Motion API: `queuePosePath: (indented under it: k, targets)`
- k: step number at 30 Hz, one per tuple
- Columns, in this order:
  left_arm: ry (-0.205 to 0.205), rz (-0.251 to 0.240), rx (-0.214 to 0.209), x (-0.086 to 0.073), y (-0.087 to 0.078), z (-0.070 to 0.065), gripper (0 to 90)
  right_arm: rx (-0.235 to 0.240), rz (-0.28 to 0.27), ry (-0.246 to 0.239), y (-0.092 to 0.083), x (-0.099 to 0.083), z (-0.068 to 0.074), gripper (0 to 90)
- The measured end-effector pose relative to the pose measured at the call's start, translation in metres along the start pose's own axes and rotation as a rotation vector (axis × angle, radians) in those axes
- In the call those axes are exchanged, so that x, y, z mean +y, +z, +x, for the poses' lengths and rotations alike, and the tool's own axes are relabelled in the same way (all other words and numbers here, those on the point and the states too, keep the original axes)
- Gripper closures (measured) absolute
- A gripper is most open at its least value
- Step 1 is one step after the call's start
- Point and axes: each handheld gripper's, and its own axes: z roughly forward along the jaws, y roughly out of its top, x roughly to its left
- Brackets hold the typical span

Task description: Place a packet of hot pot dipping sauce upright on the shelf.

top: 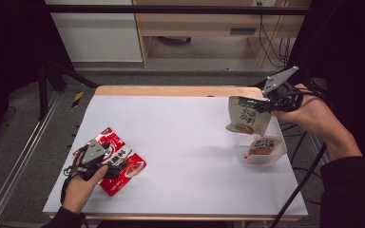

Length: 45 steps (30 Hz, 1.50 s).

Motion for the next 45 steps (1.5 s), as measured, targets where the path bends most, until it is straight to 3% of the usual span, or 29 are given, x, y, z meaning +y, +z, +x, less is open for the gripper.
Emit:
queuePosePath:
  k: [15,30,45]
  targets:
    - [-0.004,0.010,-0.007,-0.001,0.001,0.001,6.7,0.025,0.025,0.059,-0.005,-0.041,-0.004,90.0]
    - [-0.007,0.014,-0.014,-0.001,0.002,0.000,6.7,0.047,0.042,0.072,0.009,-0.054,-0.006,90.0]
    - [-0.010,0.017,-0.019,-0.002,0.003,-0.001,6.7,0.095,0.054,0.071,0.035,-0.058,0.000,90.0]
